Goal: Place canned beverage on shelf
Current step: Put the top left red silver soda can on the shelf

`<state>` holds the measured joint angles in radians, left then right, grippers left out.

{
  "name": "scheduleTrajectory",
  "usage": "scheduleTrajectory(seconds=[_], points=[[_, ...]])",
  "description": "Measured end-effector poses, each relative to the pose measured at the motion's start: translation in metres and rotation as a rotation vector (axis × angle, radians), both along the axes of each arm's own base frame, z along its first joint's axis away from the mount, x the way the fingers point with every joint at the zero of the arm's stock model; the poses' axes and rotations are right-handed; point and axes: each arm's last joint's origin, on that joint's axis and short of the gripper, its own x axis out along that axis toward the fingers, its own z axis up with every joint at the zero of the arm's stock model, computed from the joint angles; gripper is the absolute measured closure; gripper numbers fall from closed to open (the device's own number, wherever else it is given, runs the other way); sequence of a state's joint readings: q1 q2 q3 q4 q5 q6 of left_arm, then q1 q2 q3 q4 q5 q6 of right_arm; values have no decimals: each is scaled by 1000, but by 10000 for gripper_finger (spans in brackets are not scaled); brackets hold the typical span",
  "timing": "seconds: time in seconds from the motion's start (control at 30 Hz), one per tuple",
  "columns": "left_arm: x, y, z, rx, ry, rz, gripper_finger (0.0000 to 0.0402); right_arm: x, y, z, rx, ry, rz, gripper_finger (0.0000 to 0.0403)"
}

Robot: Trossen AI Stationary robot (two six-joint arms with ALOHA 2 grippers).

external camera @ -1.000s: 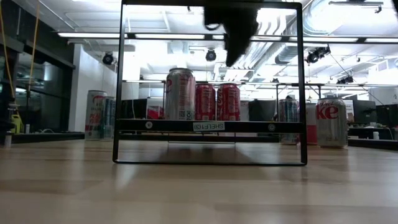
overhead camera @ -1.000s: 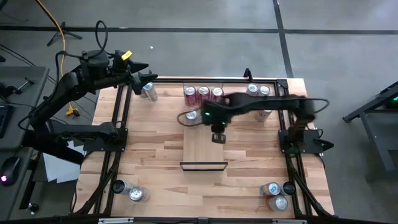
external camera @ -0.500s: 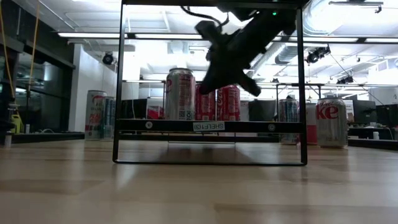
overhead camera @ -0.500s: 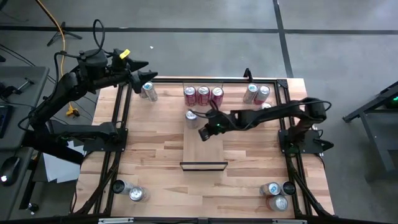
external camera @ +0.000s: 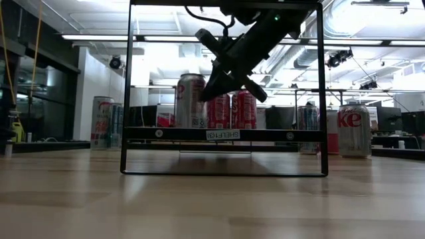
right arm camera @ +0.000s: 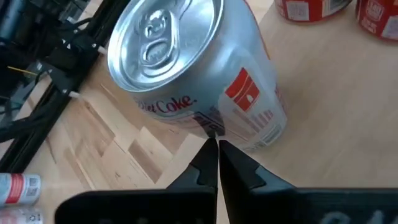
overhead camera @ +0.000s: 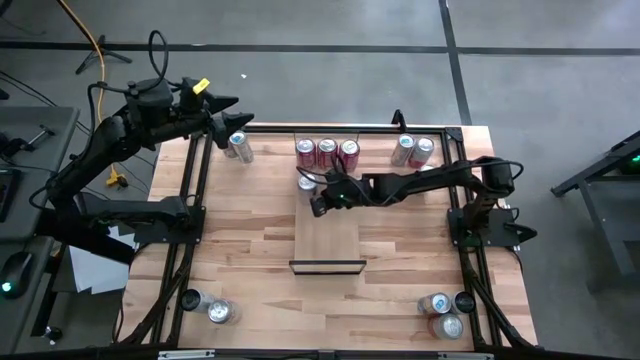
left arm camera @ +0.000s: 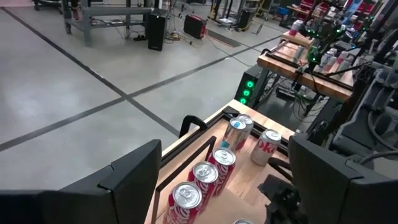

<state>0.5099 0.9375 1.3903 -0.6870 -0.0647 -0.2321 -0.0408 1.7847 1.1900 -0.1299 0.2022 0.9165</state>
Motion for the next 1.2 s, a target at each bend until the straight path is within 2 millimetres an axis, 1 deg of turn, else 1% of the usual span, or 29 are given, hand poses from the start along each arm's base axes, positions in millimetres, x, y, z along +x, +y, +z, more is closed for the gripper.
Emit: scheduleTrajectory(seconds=[0.23, 0.47, 0.57, 0.7, 0.77, 0.9, 1.2], points=[[4, 2, -1, -4, 7, 0, 103, 3, -4, 4, 16, -56, -12, 403], [10, 5, -4, -13, 23, 0, 103, 7, -1, 1, 53, -89, -26, 403], [10, 5, -4, -13, 23, 0, 103, 13, 1, -5, 103, -124, -50, 403], [10, 5, -4, -13, 24, 0, 103, 22, 4, -20, 145, -150, -64, 403], [10, 5, -4, -12, 23, 0, 103, 24, 3, -21, 145, -168, -81, 403], [10, 5, -4, -7, 27, -2, 103, 22, -6, -23, 97, -137, -97, 403], [10, 5, -4, 1, 32, -4, 103, 20, -29, -22, 74, -134, -124, 403]])
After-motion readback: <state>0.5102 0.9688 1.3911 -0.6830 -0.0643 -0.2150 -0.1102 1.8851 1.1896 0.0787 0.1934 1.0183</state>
